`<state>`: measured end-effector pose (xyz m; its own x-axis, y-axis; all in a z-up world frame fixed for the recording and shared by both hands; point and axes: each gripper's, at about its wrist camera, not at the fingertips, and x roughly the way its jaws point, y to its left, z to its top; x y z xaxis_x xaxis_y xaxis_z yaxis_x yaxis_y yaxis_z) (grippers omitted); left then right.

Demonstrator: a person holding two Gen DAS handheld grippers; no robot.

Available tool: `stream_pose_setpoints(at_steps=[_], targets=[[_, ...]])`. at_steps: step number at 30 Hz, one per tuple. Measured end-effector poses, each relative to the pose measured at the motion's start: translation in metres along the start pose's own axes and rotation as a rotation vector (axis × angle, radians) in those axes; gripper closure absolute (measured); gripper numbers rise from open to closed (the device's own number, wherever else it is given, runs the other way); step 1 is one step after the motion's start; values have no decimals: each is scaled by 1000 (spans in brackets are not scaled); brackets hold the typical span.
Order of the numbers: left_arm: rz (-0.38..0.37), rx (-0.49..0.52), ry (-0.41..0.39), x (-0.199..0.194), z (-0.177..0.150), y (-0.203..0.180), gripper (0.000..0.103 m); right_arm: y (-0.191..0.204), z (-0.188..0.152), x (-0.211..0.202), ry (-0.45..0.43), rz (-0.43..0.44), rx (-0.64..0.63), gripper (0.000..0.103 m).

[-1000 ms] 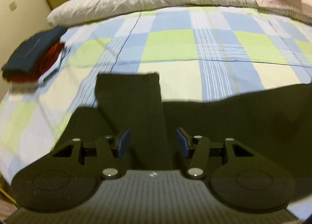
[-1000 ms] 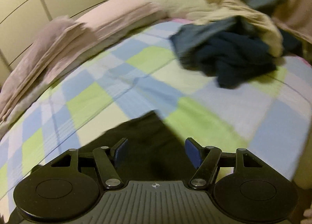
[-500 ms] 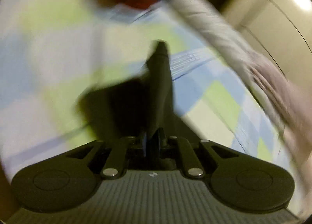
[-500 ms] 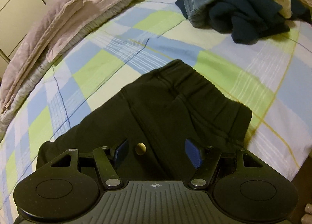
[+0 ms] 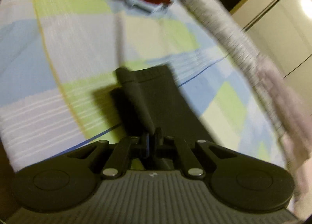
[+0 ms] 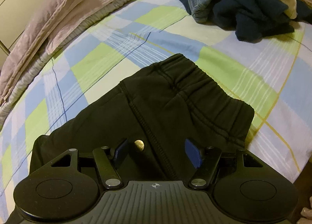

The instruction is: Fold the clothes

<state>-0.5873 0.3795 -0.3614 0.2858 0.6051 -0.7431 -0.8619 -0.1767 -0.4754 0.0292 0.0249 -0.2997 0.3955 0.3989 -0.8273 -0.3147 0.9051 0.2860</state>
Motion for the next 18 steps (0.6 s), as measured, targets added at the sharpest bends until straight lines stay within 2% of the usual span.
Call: stream_pose_setpoints(at_steps=[3, 4, 6, 8, 9, 10, 13, 16, 18], targets=[[59, 80, 10, 5, 0, -15, 98, -5, 2, -5, -8, 31, 4, 36], [80, 108, 8, 4, 0, -21, 93, -9, 4, -9, -21, 43, 9, 36], [165, 138, -4, -7, -2, -32, 87, -21, 8, -17, -46, 57, 23, 36], [251, 171, -9, -22, -9, -41, 86, -39, 14, -25, -62, 67, 45, 36], [285, 193, -9, -31, -14, -46, 86, -49, 18, -27, -55, 111, 66, 36], [276, 224, 7, -39, -20, -53, 86, -59, 21, -30, -56, 143, 88, 36], [201, 350, 57, -54, -40, -87, 86, -73, 36, -40, -80, 159, 67, 36], [38, 478, 151, -44, -58, -137, 86, -82, 54, -43, -113, 180, 29, 36], [-72, 537, 216, -27, -72, -175, 86, -86, 69, -32, -100, 186, -9, 36]])
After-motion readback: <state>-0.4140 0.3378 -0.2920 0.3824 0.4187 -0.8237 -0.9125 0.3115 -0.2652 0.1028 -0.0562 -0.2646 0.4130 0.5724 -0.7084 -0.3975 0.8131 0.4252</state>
